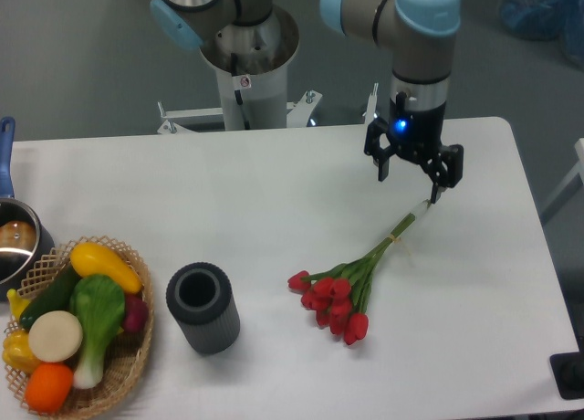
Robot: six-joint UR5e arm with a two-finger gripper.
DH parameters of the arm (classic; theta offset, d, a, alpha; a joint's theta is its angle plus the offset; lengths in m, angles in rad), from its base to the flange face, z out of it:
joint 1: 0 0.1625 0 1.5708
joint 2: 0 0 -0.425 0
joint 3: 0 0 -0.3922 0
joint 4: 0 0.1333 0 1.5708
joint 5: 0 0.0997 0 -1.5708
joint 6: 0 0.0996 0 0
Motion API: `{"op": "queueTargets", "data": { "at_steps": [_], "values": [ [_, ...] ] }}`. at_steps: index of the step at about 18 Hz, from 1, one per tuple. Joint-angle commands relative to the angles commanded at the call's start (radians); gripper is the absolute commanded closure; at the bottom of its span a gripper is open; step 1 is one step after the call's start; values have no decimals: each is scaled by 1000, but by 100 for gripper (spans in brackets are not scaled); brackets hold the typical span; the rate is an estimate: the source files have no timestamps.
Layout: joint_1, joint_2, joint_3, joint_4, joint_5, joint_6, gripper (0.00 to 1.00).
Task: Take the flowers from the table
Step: 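Move the open gripper down toward the tulip stems, then lower the gripper around the tulip stems near the leaves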
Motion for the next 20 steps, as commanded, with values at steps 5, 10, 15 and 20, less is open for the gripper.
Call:
{"op": "queueTargets", "data": {
  "at_steps": [5,10,15,20],
  "values": [
    [-18,-38,-15,5,-5,0,0],
    [-43,-87,-9,21,-6,0,0],
    [-48,-134,0,43,-6,8,0],
    [-43,-196,17,45,-3,12,0]
  ]
}}
